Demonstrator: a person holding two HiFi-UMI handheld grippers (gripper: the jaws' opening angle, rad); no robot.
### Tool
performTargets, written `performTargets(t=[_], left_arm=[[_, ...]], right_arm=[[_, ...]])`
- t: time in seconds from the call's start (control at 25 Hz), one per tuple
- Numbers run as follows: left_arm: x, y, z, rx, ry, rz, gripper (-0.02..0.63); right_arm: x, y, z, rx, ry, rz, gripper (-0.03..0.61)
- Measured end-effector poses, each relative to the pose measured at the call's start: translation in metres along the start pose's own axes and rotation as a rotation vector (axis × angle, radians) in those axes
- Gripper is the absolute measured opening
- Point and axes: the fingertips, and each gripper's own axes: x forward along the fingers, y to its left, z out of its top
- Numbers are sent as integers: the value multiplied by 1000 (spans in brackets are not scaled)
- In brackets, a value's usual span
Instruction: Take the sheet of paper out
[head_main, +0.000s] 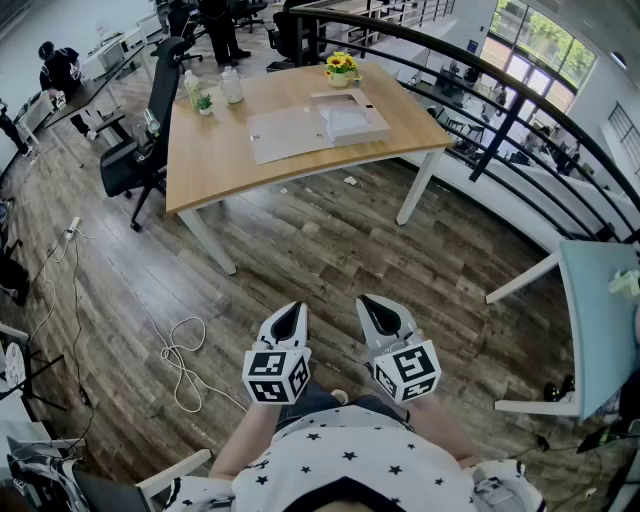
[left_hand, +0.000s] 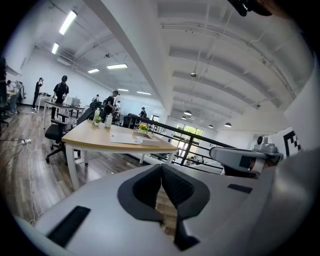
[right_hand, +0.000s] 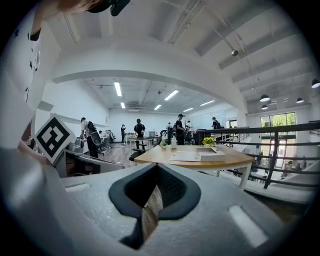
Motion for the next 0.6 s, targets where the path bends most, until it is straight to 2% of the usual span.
performTargets(t=[0.28, 0.6], left_arm=[[-27, 2, 6, -21, -46, 55, 5], [-43, -1, 1, -16, -65, 68, 5]], right_arm=[[-21, 11, 8, -19, -29, 18, 6], [-30, 25, 3, -32, -34, 52, 6]])
